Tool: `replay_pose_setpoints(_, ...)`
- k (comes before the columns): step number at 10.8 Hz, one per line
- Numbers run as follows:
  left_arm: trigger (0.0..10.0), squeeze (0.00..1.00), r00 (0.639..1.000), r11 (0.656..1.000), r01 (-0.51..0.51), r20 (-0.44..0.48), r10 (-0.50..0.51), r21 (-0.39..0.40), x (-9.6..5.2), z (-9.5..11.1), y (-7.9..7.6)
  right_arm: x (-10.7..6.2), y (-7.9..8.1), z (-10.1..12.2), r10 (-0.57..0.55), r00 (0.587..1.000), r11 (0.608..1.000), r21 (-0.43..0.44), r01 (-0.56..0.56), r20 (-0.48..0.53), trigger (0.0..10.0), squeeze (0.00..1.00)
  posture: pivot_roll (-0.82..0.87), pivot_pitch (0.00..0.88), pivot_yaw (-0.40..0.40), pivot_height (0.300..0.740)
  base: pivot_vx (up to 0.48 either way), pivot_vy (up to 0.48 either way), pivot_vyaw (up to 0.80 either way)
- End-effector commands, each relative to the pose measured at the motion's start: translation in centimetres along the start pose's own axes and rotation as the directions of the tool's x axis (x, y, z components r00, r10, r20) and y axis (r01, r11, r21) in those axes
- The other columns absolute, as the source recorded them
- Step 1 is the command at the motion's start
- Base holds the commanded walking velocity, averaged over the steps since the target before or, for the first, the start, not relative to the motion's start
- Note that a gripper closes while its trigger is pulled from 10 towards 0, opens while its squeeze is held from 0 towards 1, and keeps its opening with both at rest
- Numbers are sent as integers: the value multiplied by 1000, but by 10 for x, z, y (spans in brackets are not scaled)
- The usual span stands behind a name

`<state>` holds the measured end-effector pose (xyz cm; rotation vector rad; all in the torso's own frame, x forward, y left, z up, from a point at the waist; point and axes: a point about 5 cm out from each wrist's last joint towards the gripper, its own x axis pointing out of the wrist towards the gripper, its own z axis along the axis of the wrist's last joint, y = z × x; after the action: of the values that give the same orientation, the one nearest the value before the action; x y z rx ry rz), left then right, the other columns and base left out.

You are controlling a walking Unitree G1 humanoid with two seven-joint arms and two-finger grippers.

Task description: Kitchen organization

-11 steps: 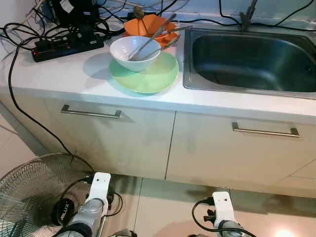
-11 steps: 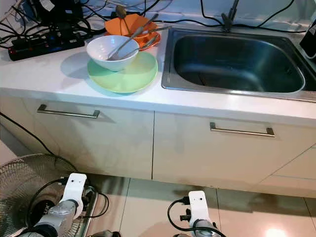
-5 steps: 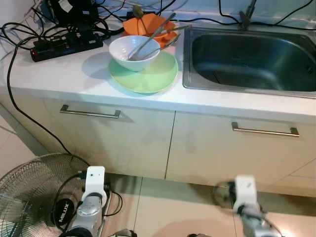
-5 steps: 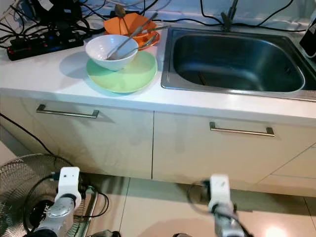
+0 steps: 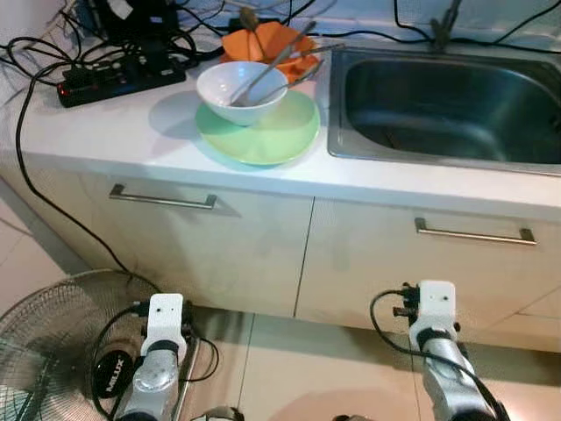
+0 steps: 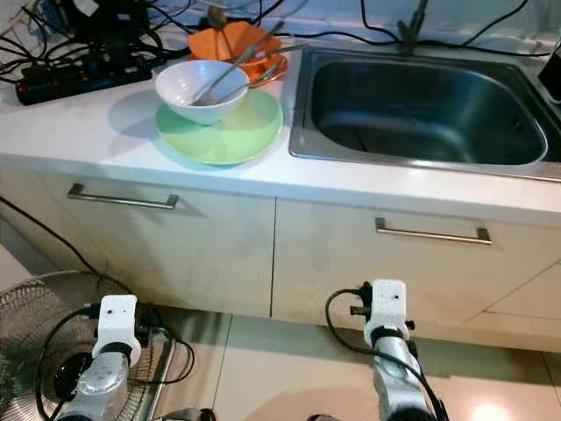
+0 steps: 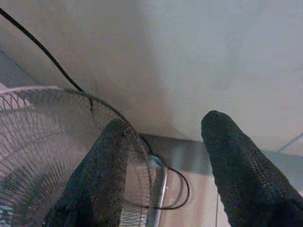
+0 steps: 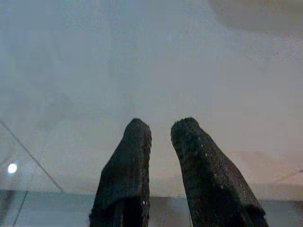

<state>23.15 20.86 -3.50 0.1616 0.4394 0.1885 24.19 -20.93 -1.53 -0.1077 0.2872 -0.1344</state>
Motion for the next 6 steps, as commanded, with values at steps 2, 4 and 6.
replay_pose_setpoints(2,10000,0,999,999,-35,20,35,-7,-5,-5,4,-10,-12,5,-59,995,998,11,58,83,10000,0,33,109,26,740,0,0,0)
replay_pose_setpoints(4,10000,0,997,999,-45,69,45,4,-7,-2,6,-20,-28,18,-122,976,993,13,121,181,10000,0,30,117,24,740,0,0,0)
replay_pose_setpoints(6,10000,0,992,998,-44,123,39,41,-7,3,6,-22,-30,41,-139,952,990,16,140,271,10000,0,26,128,23,740,0,0,0)
